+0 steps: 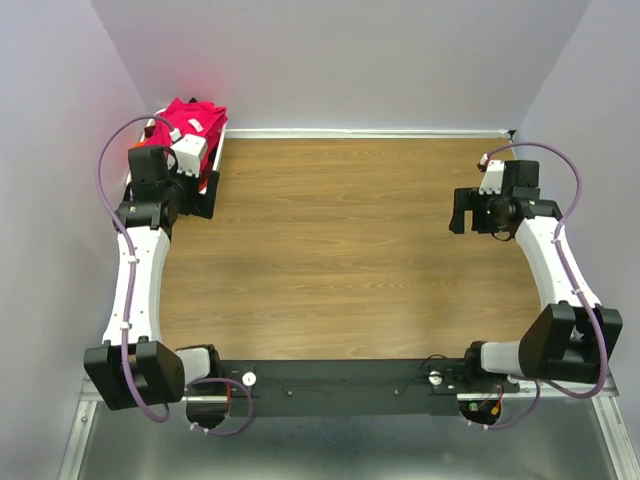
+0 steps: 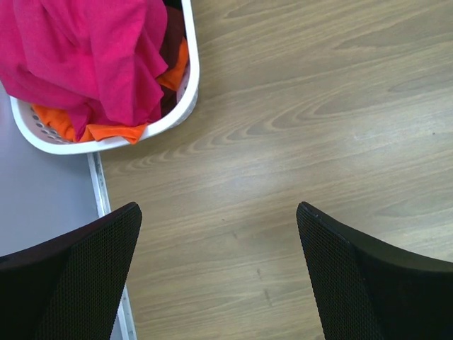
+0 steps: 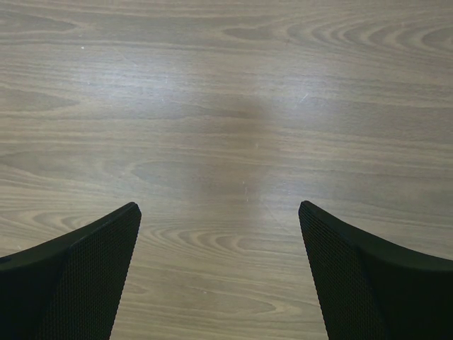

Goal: Fold and stack the t-shirts
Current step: Grab the tshirt from the pile, then move the tshirt to the center of the board

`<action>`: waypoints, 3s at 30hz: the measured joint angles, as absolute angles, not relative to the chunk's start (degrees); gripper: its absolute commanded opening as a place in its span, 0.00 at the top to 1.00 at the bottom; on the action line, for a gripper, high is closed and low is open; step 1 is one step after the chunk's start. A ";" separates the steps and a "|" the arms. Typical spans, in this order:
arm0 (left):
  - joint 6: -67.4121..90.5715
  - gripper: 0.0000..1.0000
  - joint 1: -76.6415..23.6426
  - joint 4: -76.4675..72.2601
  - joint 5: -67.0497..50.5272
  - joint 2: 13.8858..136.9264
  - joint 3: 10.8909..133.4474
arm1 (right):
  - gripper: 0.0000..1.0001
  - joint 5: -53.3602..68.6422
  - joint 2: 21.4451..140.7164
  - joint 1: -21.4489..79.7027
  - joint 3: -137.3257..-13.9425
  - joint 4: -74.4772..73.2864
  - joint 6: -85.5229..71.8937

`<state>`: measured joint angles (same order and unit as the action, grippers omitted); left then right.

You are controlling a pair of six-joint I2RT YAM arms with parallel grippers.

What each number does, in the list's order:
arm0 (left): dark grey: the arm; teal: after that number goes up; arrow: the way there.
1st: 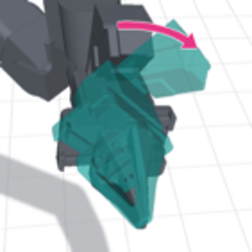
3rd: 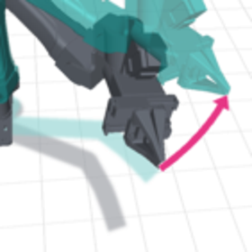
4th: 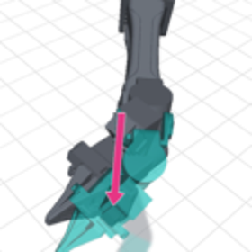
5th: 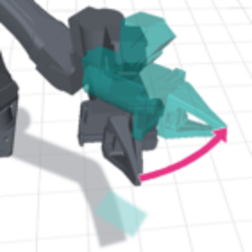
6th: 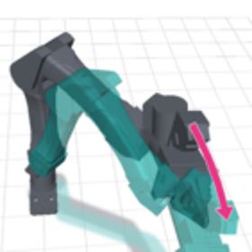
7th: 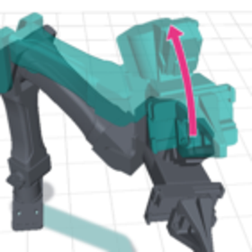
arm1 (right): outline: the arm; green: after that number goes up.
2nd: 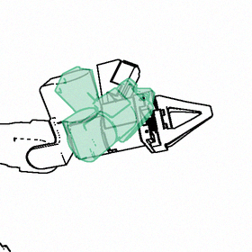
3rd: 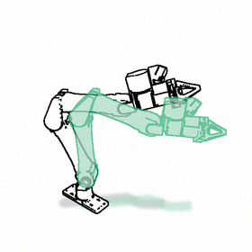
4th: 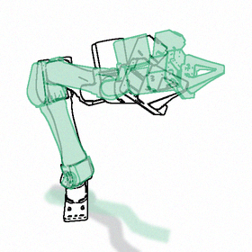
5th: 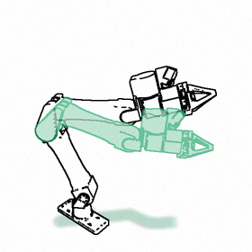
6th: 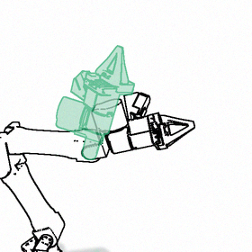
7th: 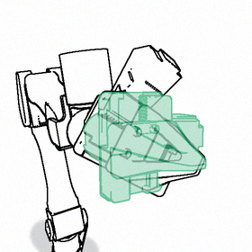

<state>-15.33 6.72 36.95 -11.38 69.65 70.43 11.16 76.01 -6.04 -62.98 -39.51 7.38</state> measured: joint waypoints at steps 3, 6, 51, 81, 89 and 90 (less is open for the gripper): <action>-15.16 0.02 6.72 37.04 -11.09 69.73 72.01 | 0.00 11.16 76.01 -6.04 -63.61 -39.72 7.09; -15.46 0.02 6.72 37.34 -10.96 71.18 75.88 | 0.00 11.25 76.01 -6.04 -63.99 -39.79 7.09; -19.25 0.65 7.64 41.98 4.54 127.57 123.98 | 0.00 17.26 80.93 -6.04 -65.43 -40.10 6.44; -12.82 1.00 4.67 31.31 -15.46 93.19 139.11 | 0.00 17.72 81.10 -6.04 -65.43 -40.12 6.02; 2.17 1.00 1.02 12.14 -25.93 86.00 141.18 | 0.00 17.87 80.60 -6.04 -65.41 -40.12 6.02; 3.55 1.00 0.89 10.57 -26.72 85.86 141.51 | 0.00 17.91 80.49 -6.04 -65.41 -40.12 6.02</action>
<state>3.55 0.89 10.57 -26.72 85.86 141.51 17.91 80.49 -6.04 -65.41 -40.12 6.02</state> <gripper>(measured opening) 0.017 0.998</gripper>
